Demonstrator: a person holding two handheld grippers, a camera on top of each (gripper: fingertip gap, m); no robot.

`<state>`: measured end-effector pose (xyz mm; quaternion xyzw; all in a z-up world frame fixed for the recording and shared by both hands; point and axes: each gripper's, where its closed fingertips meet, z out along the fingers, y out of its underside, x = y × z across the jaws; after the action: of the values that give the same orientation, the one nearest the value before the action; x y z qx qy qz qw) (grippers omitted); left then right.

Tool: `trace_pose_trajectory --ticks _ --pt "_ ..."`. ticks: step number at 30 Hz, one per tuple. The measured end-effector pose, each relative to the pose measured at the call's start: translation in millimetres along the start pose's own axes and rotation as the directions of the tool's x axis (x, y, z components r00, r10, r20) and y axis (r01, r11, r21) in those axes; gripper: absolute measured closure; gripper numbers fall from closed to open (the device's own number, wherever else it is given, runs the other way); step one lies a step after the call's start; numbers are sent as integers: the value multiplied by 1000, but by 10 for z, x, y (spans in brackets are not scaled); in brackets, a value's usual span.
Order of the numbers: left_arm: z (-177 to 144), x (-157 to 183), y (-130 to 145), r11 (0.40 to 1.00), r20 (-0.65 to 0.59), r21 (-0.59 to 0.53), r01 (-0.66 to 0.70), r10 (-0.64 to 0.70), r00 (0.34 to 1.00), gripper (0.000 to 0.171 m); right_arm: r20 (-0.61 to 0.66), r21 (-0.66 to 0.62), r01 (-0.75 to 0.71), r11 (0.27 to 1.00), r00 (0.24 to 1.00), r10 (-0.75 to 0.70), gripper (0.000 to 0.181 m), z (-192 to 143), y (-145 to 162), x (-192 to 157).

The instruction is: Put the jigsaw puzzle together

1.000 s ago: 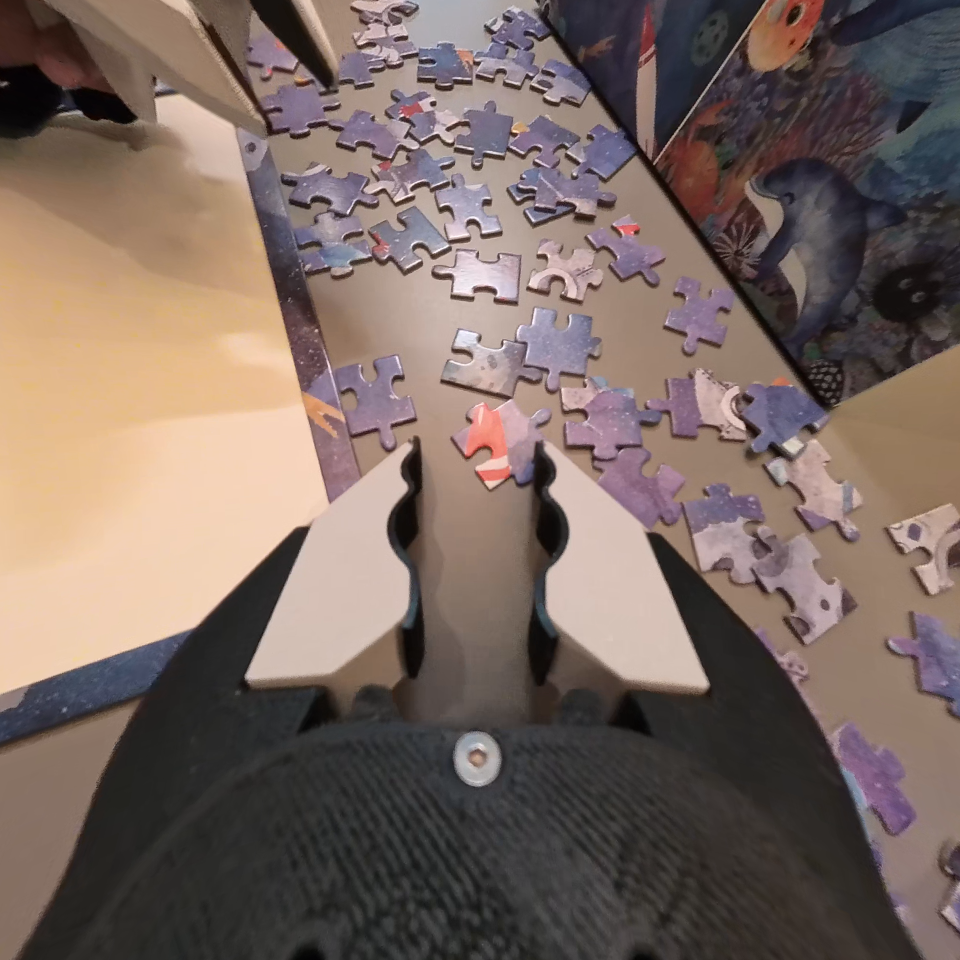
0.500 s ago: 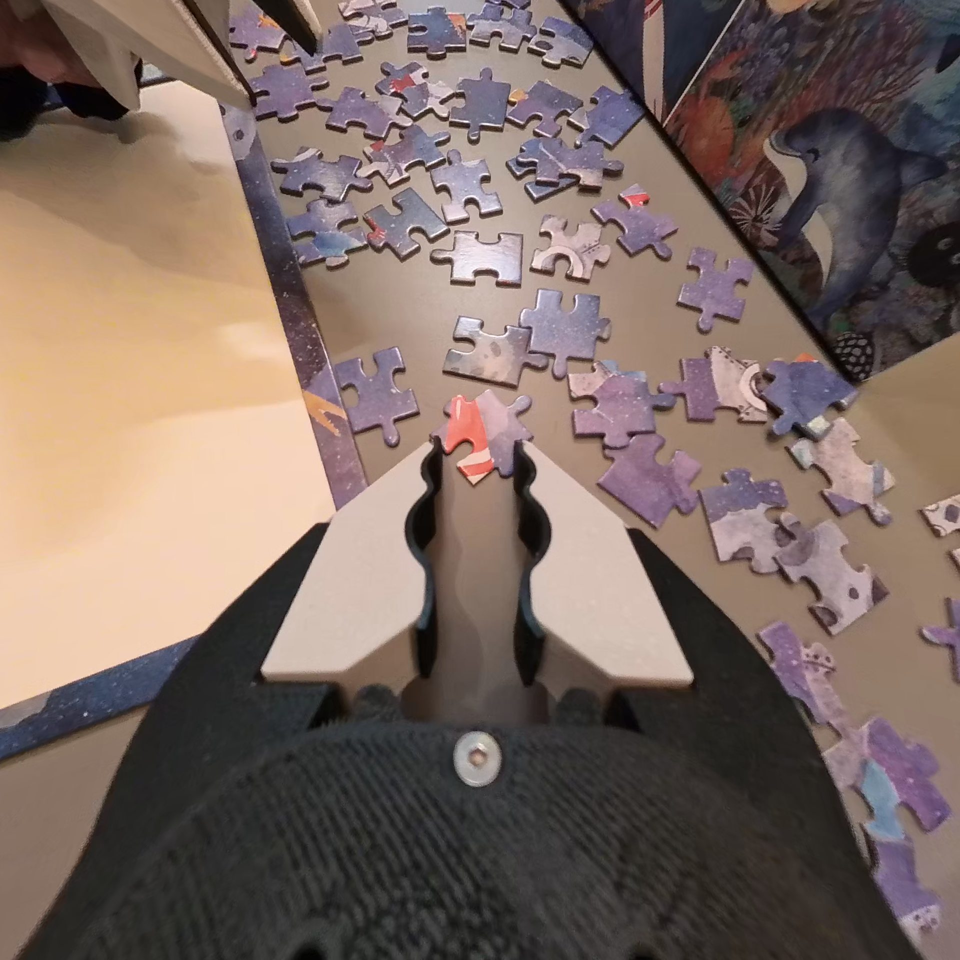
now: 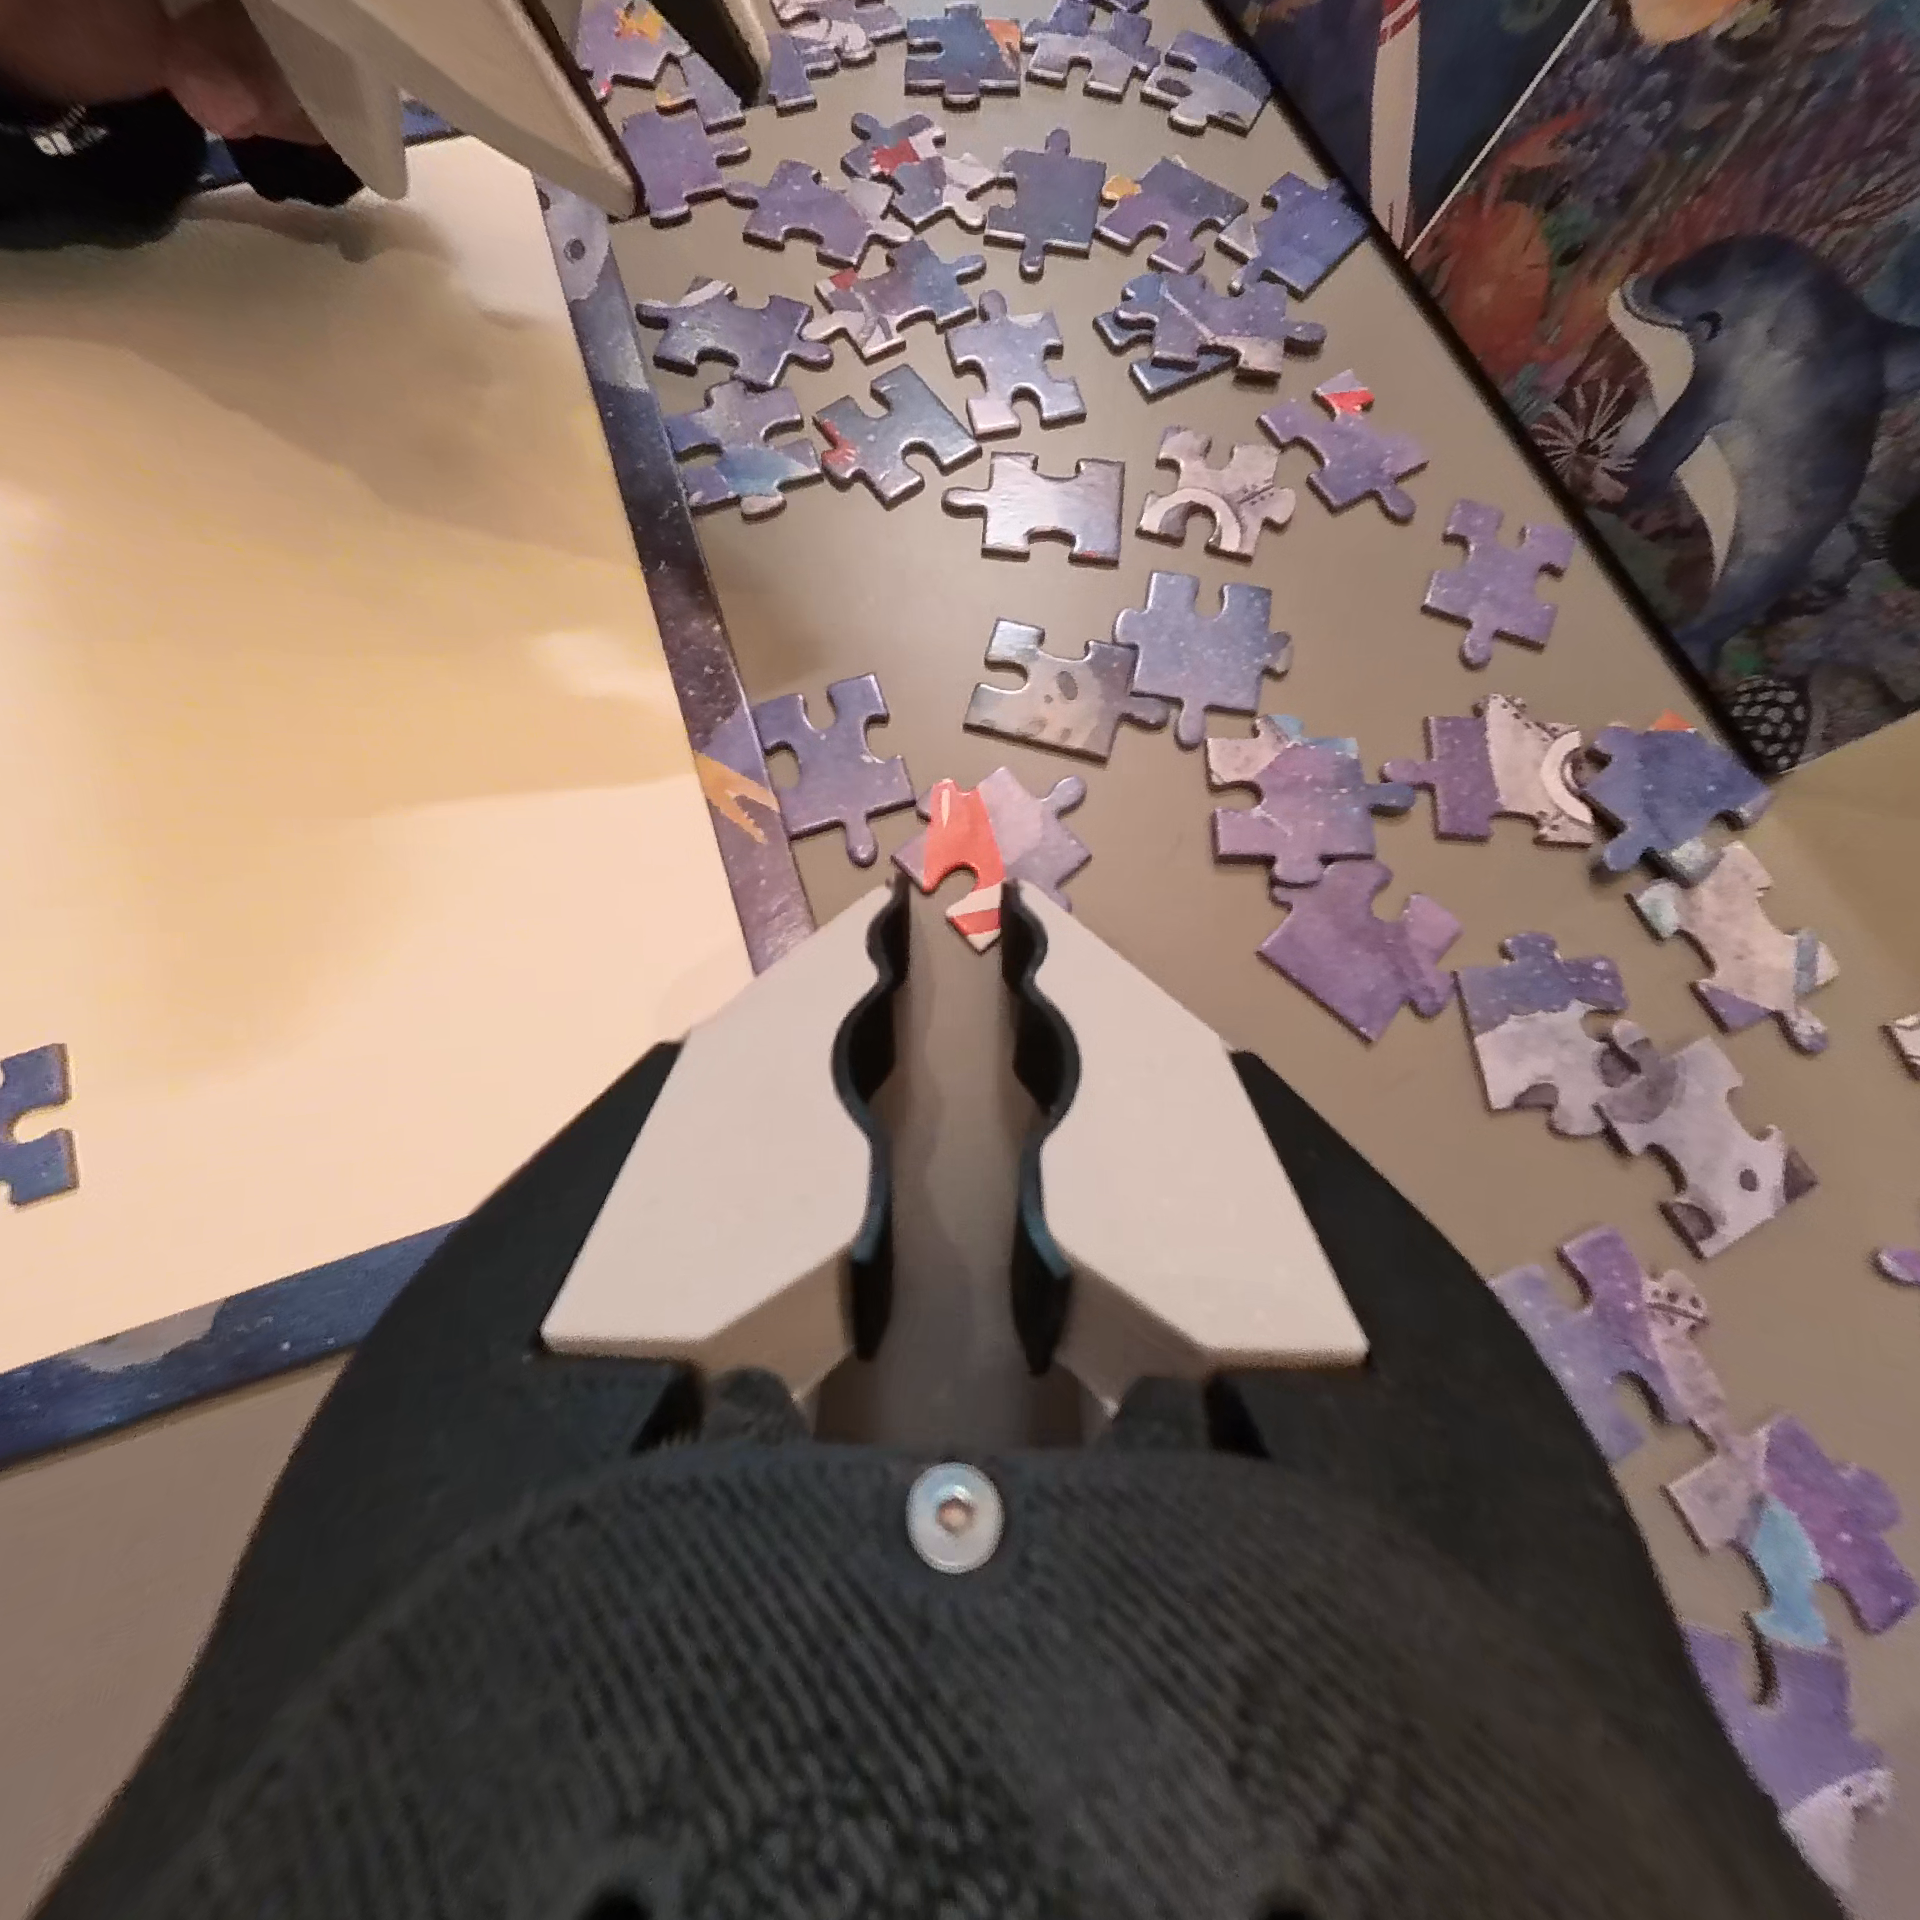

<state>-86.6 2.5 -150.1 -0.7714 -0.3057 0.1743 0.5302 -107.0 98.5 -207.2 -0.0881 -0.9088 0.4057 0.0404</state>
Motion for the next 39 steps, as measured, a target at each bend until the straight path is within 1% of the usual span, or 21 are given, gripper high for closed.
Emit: trace_pose_trajectory --ticks 6,9,11,14,17,22,24,26,30,34,39 --pt "17 -22 32 1000 -1 -11 6 -6 1000 148 -80 29 12 1000 997 -9 159 -147 7 142" --pt "21 -22 36 1000 -7 -12 13 -13 1000 148 -31 29 -48 998 998 49 151 -149 30 114" --pt "19 -13 32 1000 -11 -13 9 -9 1000 148 7 41 -74 996 997 74 147 -123 -17 59" --pt "24 14 28 1000 -13 -19 -6 6 1000 148 -20 3 -52 999 998 52 145 -55 -23 73" --pt "45 66 48 999 -25 -36 -25 24 999 147 -20 -26 -48 998 999 48 146 9 -8 48" --pt "109 236 103 994 -82 -71 -84 78 994 146 -76 89 -48 995 996 54 151 -111 -228 121" --pt "192 328 132 992 -115 -98 -85 73 991 143 -131 120 -36 992 990 52 153 -205 -251 199" --pt "309 433 169 985 -150 -150 -88 65 987 139 -178 143 -31 989 982 56 155 -298 -227 281" --pt "556 570 185 964 -171 -237 -122 82 982 139 -201 165 -59 985 975 93 156 -428 -95 383" --pt "828 486 220 934 -152 -318 -162 118 981 138 -216 135 -58 989 973 87 154 -479 18 432" --pt "1023 438 293 910 -147 -381 -164 116 982 137 -234 103 -23 994 971 46 152 -479 -21 374"
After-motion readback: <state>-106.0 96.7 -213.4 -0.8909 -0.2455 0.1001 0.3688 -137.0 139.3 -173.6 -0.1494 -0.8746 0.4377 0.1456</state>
